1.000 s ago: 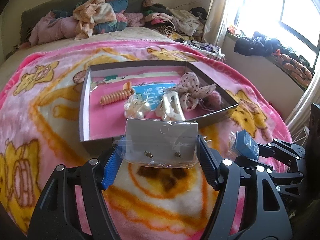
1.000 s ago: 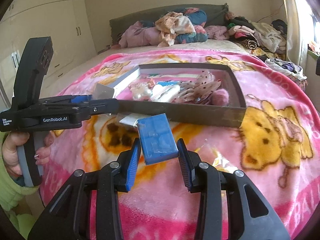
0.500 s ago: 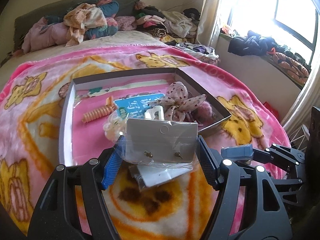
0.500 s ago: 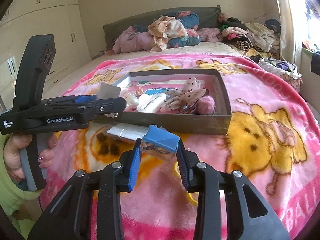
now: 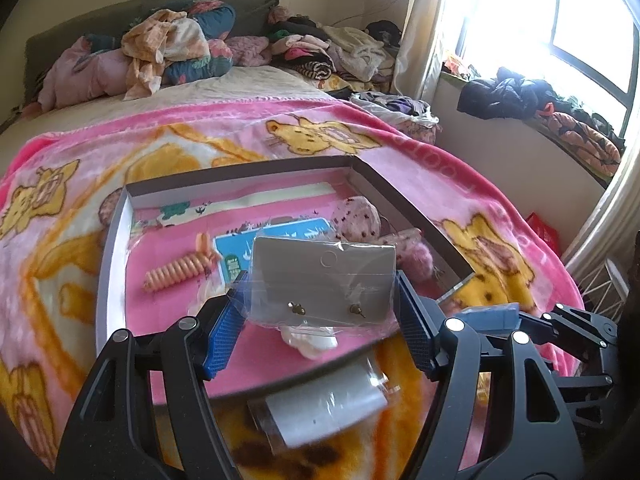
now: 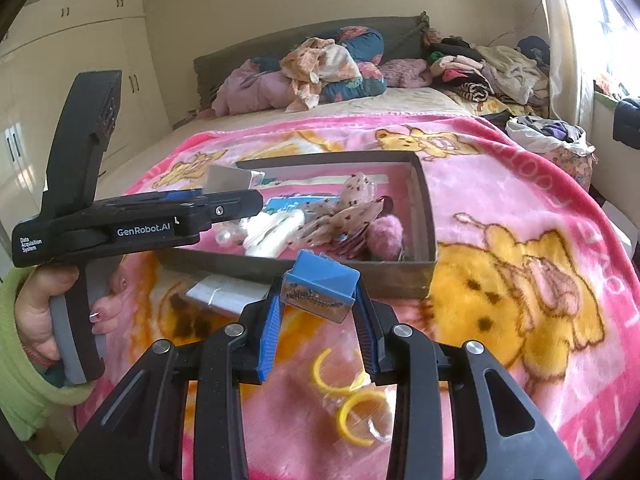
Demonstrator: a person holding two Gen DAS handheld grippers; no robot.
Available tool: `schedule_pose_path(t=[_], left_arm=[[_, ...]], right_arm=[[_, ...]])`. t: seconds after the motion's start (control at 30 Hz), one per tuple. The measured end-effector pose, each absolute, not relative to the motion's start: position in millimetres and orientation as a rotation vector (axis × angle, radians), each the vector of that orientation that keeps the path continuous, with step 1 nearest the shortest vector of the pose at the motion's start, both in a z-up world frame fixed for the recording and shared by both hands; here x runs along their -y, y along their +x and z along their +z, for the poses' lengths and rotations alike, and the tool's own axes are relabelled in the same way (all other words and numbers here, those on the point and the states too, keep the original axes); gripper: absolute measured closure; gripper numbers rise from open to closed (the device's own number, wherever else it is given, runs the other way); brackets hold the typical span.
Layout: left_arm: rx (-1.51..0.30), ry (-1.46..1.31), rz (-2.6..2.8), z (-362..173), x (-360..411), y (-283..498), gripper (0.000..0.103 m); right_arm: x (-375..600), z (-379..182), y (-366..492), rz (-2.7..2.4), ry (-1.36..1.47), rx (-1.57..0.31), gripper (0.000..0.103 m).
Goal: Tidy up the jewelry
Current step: 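Carry the earring card and blue box over the grey box with both tools, then open the left tool dropping the earring card while the right tool releases the blue box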
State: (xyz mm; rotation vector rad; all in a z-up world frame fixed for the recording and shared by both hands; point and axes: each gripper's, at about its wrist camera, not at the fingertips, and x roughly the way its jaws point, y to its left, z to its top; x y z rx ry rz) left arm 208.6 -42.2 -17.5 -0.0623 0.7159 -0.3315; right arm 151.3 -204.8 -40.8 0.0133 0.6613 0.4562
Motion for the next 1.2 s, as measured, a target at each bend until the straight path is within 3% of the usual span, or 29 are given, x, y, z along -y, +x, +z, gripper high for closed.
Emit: schedule_pose_path(t=[1.2], left_arm=[[-0.813, -0.084, -0.309, -49.8, 49.3, 267.1, 0.042]], right_arm=[[207.2, -56.2, 241.0, 0.351, -0.030, -0.717, 0.070]])
